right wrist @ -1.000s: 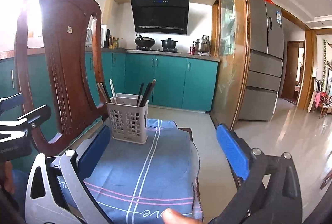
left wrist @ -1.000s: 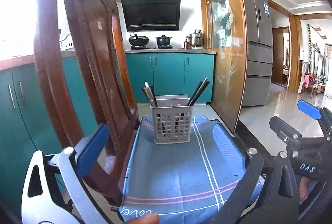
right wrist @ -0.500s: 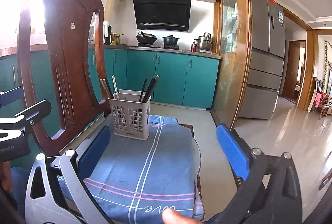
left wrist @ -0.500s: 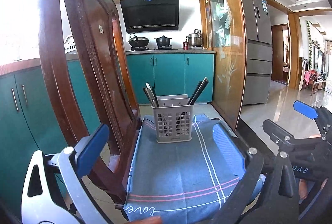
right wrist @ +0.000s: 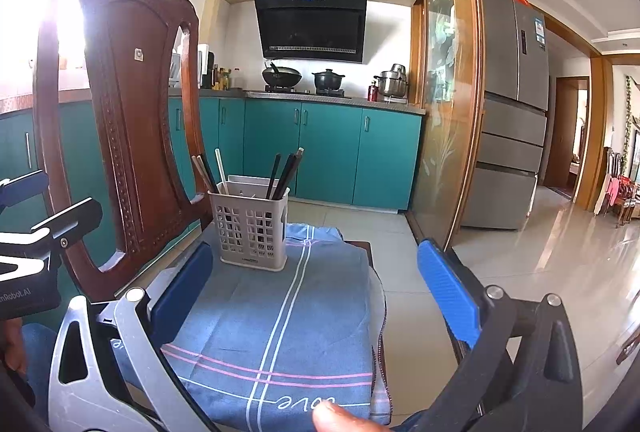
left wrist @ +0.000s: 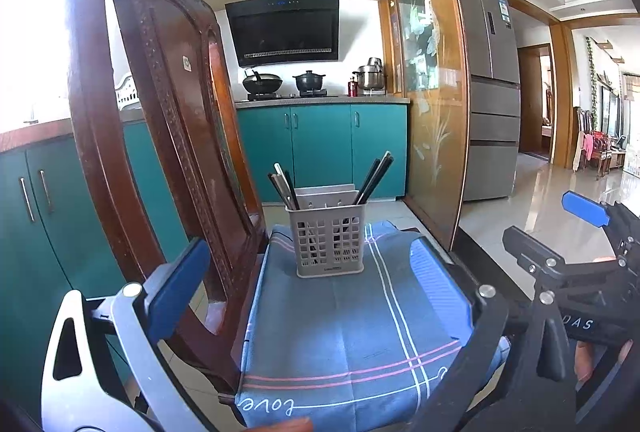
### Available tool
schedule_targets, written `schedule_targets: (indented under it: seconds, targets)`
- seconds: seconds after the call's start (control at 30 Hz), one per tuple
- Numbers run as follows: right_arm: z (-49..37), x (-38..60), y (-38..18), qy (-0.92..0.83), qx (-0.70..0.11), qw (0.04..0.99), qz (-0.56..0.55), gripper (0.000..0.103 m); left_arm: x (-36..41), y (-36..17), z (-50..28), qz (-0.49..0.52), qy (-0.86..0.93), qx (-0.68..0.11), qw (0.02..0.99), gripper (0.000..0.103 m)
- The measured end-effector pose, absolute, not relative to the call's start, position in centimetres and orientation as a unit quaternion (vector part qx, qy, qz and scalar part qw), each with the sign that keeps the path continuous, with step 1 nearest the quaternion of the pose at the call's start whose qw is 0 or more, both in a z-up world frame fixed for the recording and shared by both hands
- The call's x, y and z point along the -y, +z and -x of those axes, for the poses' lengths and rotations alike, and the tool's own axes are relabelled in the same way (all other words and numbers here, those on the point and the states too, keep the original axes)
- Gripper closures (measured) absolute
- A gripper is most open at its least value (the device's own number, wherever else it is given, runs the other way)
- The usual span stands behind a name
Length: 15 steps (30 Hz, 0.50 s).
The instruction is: Organize utensils
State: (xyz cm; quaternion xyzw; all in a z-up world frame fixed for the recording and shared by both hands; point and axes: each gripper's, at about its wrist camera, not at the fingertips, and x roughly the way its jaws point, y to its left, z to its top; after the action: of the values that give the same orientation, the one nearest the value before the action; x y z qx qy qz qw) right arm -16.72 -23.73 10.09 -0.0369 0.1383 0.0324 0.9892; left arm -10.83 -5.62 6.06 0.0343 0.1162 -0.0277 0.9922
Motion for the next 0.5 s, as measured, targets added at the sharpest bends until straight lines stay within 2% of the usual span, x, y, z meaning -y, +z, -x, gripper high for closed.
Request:
schedule_targets:
  seconds: [0.5]
  targets:
    - [16.71, 24.00, 10.08, 0.033, -0.135, 0.990, 0.033, 0.003, 6.34, 5.73, 10.64, -0.053, -0.018, -0.122, 0.991, 0.003]
